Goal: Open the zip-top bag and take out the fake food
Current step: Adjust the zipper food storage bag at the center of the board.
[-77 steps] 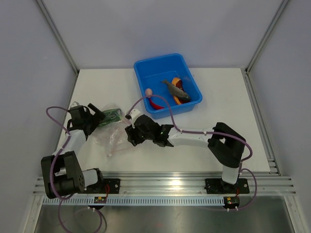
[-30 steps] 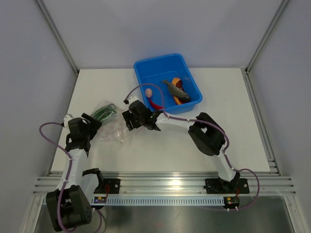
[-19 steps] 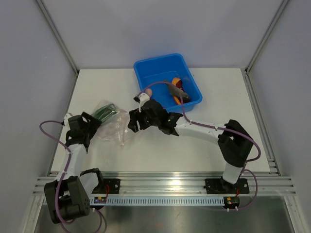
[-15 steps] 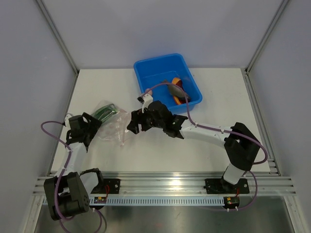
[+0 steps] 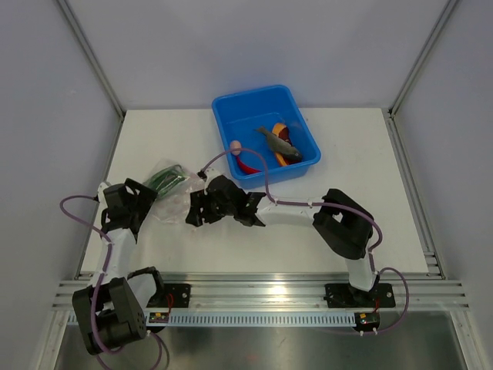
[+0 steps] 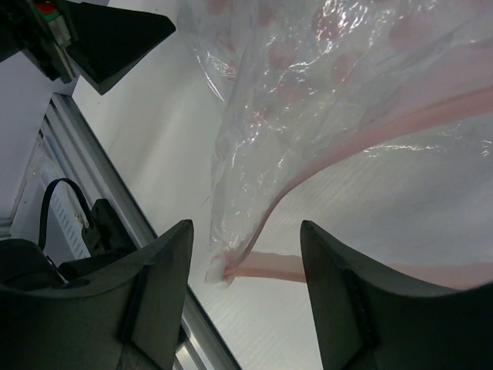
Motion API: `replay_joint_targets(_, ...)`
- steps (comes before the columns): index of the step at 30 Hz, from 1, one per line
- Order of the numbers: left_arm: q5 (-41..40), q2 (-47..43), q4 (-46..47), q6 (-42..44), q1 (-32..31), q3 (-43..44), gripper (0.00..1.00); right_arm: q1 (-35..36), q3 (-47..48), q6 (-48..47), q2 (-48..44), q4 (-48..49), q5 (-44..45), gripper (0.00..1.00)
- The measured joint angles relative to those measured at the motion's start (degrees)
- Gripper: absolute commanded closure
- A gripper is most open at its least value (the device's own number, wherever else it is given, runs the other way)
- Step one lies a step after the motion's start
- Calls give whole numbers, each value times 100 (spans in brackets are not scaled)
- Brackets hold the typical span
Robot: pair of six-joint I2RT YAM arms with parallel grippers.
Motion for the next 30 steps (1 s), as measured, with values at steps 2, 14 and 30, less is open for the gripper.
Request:
replay_joint_targets(2, 39, -20, 0, 0, 46, 0, 1, 0, 72, 9, 105, -7, -4, 50)
replay_joint_targets(14, 111, -22, -2, 7, 186, 0, 1, -4, -57, -487, -267, -363, -83, 100)
replay_joint_targets(30, 697, -208, 579, 763, 122, -48, 1, -7, -1156, -1187, -1464, -1340, 671, 100)
